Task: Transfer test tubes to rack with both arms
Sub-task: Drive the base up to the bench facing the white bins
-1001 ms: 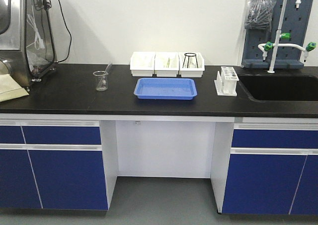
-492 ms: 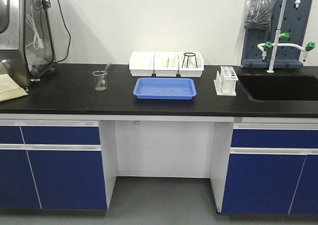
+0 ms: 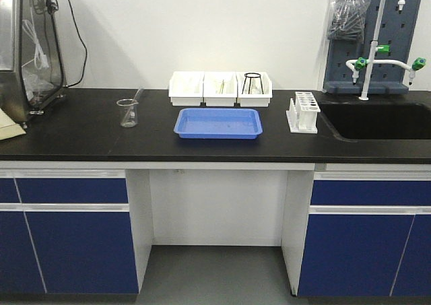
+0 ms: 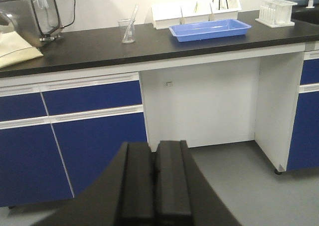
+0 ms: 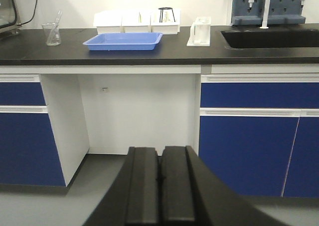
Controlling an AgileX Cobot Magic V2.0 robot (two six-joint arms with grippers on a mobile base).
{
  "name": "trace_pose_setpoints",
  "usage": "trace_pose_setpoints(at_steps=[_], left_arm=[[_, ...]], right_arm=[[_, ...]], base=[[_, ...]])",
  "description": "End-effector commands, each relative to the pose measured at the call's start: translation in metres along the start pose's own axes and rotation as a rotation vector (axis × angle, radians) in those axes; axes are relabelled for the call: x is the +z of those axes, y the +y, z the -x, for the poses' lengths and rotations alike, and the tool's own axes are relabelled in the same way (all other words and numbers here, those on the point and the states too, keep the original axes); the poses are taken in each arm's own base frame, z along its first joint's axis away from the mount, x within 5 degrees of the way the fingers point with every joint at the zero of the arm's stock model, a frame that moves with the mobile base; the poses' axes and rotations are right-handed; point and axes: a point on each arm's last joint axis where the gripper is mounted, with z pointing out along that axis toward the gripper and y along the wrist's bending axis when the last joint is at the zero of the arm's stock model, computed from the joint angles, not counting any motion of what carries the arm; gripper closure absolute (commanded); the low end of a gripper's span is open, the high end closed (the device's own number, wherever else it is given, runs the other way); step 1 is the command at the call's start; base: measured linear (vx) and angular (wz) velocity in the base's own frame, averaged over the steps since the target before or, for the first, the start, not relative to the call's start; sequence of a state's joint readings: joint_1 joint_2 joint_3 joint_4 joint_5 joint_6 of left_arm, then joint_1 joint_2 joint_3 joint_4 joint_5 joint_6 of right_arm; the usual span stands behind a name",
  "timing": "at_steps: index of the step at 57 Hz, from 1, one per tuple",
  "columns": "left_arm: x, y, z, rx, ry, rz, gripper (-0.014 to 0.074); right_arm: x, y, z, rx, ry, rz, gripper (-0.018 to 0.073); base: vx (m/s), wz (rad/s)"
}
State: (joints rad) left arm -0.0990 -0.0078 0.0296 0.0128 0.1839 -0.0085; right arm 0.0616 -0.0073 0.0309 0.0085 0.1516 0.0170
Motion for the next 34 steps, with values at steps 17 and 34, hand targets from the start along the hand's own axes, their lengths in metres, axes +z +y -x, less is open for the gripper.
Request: trace_pose_setpoints(at_steps=[17, 34], left_arm=[[0.0008, -0.0001, -0.0008, 0.000, -0.066, -0.001, 0.0617], [0.0008, -0.0001, -0.0008, 0.000, -0.066, -0.001, 0.0617]], right_arm=[[-0.0001, -0.0004, 0.0040, -0.008, -0.075, -0.006, 0.0567], [-0.0001, -0.0004, 0.0040, -0.008, -0.075, -0.006, 0.0567]], base=[[0.23, -0.10], [0.32, 0.00]])
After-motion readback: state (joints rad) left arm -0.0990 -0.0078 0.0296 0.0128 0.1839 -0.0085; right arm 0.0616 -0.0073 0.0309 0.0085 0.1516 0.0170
